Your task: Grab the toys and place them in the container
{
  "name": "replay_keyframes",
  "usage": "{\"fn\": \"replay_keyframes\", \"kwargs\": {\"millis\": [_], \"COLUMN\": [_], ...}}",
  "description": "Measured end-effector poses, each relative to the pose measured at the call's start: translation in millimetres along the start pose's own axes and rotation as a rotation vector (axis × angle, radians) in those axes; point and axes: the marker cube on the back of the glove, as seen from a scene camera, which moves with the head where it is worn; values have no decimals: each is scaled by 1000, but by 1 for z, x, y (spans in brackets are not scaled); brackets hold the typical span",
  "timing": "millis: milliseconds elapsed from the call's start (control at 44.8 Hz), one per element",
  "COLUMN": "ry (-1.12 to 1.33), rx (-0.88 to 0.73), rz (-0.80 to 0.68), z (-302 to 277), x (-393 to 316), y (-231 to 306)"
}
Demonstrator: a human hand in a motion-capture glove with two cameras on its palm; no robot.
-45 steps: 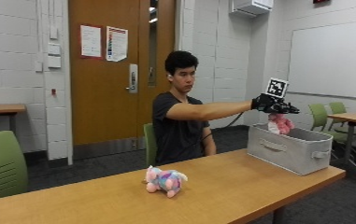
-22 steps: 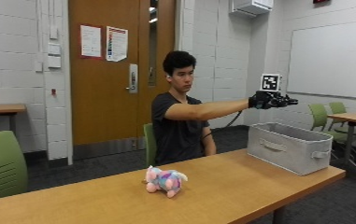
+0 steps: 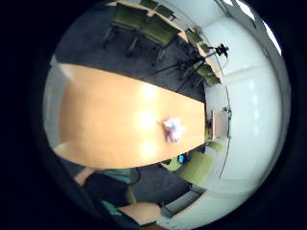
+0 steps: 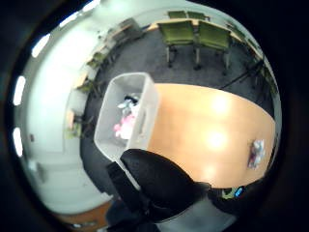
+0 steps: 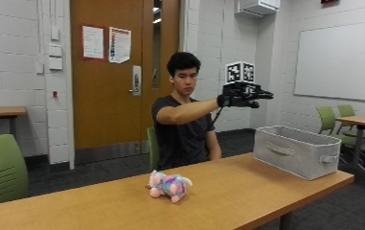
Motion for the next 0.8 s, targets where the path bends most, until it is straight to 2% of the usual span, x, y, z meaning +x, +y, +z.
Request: {"fn": "replay_keyframes", "kwargs": {"millis": [245,424,535,624,803], "ry": [-3,-36,-10,22,-3], "rx": [-48,-155,-155,-123,-216], "rz": [286,319,344,469,411], "z": [28,90,135,172,224], "x": [169,273,304,313,317], "y": [54,76,82,86,103]}}
